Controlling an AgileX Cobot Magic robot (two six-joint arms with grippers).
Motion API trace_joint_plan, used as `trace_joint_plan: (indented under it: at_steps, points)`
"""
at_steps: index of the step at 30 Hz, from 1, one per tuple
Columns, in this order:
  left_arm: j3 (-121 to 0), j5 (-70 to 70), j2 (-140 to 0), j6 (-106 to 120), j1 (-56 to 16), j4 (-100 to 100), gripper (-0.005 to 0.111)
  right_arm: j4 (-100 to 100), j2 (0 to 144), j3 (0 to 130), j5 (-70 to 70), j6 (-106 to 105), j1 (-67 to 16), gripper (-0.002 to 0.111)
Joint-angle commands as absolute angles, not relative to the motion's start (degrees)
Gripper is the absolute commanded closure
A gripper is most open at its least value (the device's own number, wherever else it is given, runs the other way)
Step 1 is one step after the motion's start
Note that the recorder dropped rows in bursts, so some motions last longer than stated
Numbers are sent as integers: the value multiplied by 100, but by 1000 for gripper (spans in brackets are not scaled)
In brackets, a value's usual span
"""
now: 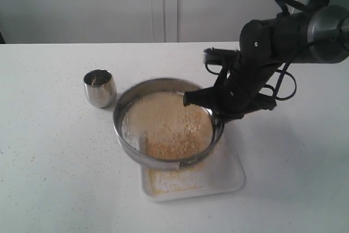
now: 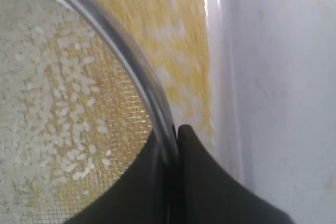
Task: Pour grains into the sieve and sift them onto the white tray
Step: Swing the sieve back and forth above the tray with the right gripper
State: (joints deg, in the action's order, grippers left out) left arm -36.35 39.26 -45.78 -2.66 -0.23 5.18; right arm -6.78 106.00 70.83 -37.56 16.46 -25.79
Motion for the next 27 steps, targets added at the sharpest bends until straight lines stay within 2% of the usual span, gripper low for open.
trace_joint_plan:
  at_steps: [1,12,18,20,24,27]
  points:
    - [-3595,3985,-4531,-273,-13,573,107,-789,10495,7153,-3349,1610,-2563,108]
    - [-3595,3985,-4531,-273,-13,573,107,-815,10495,7153,-3859,1610,-2563,108]
    - [-3595,3985,-4531,-273,-13,573,107,-636,10272,7126,-4837,1548,-2563,108]
    - [-3595,3985,-4531,-273,-13,573,107,-413,10163,7129,-4596,1548,-2563,108]
    - [-3595,3985,-4531,-273,-13,573,107,-304,10335,7143,-3105,2048,-2563,108]
    - [-3595,3985,-4531,-273,-13,573,107,-388,10415,7238,-4299,1784,-2563,108]
